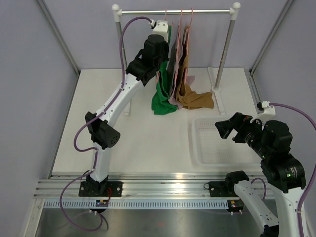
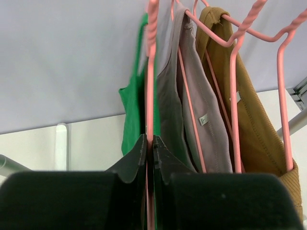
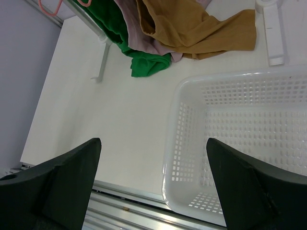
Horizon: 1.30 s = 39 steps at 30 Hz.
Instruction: Remove the tank top from the hanger
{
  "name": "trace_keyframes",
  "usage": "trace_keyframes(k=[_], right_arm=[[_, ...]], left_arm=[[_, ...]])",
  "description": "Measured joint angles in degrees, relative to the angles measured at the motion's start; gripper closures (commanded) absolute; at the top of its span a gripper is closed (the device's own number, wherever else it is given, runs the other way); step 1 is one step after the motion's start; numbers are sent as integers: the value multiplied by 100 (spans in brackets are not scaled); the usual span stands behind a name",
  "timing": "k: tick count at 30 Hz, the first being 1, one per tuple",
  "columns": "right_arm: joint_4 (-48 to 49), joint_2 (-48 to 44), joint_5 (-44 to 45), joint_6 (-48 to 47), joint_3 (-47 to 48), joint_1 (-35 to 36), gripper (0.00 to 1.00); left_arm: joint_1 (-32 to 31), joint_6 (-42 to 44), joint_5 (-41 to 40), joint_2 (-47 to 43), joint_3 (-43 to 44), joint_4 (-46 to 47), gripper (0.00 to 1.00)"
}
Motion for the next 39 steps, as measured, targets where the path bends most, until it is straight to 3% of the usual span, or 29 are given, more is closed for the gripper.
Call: trace_keyframes(k=[1, 15, 27, 31, 39], right_arm=[[0, 0, -11, -2, 0, 0, 1], [-2, 55, -48, -79, 127, 2, 0], [7, 208, -44, -212, 417, 0, 1], [50, 291, -199, -236, 452, 2, 0], [706, 544, -1576, -144, 328, 0, 1]], left_arm=[[0, 2, 0, 0, 0, 2, 100], [-2, 13, -310, -170, 9, -26, 100], [-2, 63, -332, -1432, -166, -131, 100], [-2, -61, -326, -2334, -931, -492, 100], [-2, -398, 232, -5442, -3394, -1097, 100]])
